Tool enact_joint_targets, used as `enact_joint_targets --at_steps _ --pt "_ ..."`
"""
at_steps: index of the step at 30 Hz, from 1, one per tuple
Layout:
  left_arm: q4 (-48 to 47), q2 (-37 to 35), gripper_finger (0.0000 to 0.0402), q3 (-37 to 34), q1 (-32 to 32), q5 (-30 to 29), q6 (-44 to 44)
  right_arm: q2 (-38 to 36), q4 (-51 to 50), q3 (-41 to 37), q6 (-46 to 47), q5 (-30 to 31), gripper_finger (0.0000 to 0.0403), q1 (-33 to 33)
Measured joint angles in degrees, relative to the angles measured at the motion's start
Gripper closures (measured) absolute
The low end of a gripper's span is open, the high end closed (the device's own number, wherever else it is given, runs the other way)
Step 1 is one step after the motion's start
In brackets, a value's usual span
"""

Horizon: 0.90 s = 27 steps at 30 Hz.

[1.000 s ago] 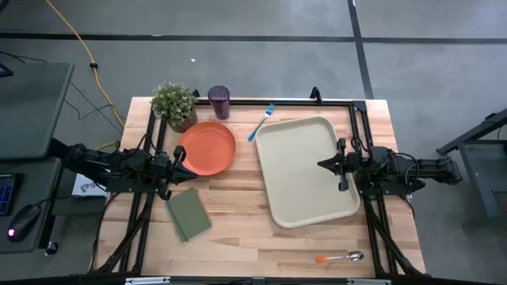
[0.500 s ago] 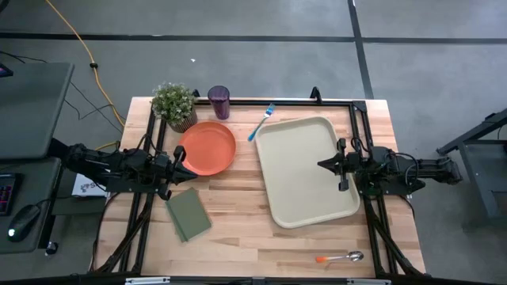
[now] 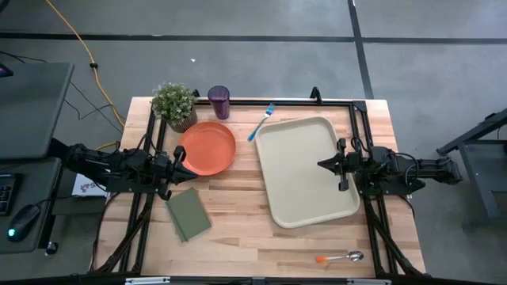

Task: Pick and place plate/cup/fork/spoon on tray

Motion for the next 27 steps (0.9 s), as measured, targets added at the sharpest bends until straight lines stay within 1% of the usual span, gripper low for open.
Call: enact_joint_targets --at_steps 11,16,19,23,25,27 --pt "0.0 0.0 0.0398 0.0 0.0 0.0 0.1 0.0 0.4 0.0 0.0 0.0 0.0402 0.0" --pt "0.0 0.0 0.0398 0.0 0.0 0.0 4.5 0.0 3.8 0.0 0.0 0.0 0.0402 0.0" --pt "0.0 0.0 0.0398 0.0 0.0 0.0 6.5 0.0 8.9 0.0 1.5 -0.3 0.0402 0.0" --pt "0.6 0.0 0.0398 0.0 0.0 0.0 7.0 0.0 22.1 0.0 6.0 -0.2 0.0402 0.0" --pt "1.3 0.0 0.0398 0.0 0.0 -0.3 6.5 0.6 26.9 0.7 6.9 1.0 0.0402 0.0" --pt "2.3 0.0 0.0398 0.0 0.0 -1.3 5.8 2.3 28.0 3.1 7.5 3.3 0.0402 0.0"
